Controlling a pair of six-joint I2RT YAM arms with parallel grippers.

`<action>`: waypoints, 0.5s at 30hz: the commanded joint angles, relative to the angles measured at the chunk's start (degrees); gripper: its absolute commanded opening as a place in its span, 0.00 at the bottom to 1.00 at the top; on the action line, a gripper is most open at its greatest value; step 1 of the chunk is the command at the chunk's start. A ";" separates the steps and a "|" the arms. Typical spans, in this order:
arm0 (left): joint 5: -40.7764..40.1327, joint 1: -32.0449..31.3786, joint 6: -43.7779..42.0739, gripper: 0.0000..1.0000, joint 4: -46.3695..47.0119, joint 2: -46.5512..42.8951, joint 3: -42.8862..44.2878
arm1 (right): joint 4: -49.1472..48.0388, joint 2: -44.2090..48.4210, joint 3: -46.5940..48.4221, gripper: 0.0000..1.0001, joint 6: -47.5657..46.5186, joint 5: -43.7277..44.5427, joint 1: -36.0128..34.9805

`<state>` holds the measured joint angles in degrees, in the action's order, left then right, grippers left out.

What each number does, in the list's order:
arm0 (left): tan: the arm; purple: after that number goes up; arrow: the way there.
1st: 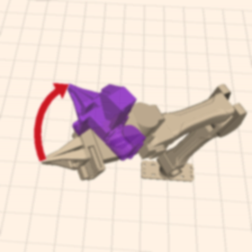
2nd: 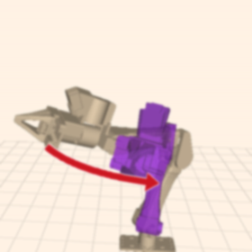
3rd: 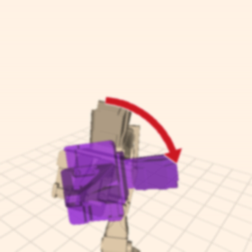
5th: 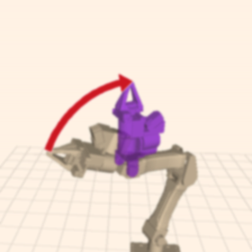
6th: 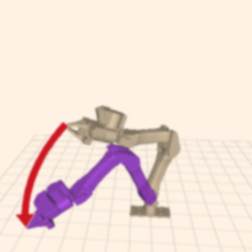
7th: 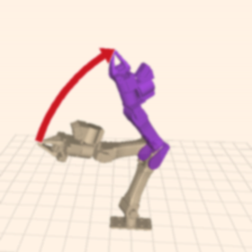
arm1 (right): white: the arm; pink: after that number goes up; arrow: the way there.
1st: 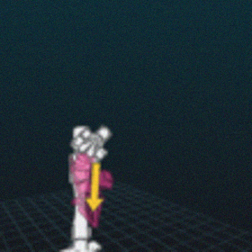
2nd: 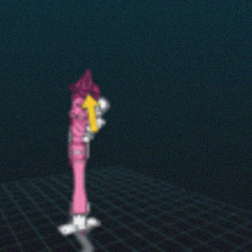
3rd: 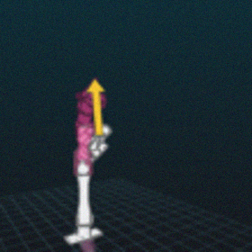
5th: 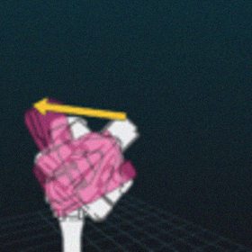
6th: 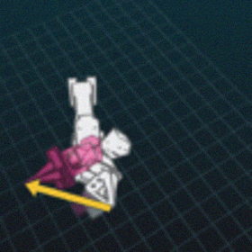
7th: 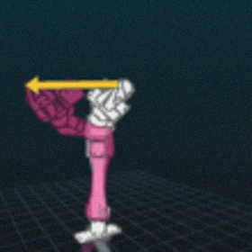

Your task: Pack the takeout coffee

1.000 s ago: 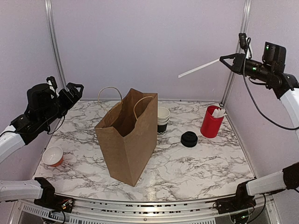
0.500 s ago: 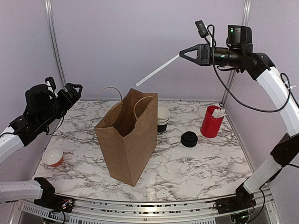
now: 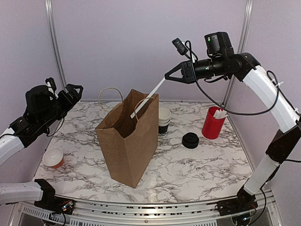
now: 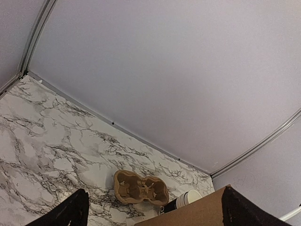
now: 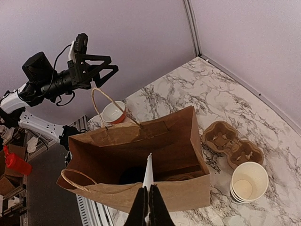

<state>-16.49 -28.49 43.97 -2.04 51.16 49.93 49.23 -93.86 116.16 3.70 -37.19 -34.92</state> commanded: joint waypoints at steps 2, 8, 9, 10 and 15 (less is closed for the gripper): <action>0.15 0.27 0.01 0.99 -0.68 -0.44 -0.10 | 1.96 -1.48 3.40 0.09 -1.90 0.85 -1.94; -0.13 0.21 0.02 0.99 -0.68 -0.75 -0.36 | 1.33 -1.38 2.79 0.25 -1.91 1.20 -2.17; -0.12 0.19 0.06 0.99 -0.68 -0.72 -0.44 | 1.18 -1.33 2.62 0.27 -1.93 1.35 -2.16; -0.20 0.26 0.09 0.99 -0.72 -0.67 -0.51 | 1.02 -1.24 2.44 0.30 -1.82 1.53 -2.17; -0.21 0.20 0.09 0.99 -0.68 -0.47 -0.45 | 0.36 -0.72 1.43 0.44 -1.62 3.64 -2.17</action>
<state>-16.51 -28.49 43.99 -2.04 51.16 49.93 50.59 -95.39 117.27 2.24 -35.77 -36.53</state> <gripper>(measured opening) 0.993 0.374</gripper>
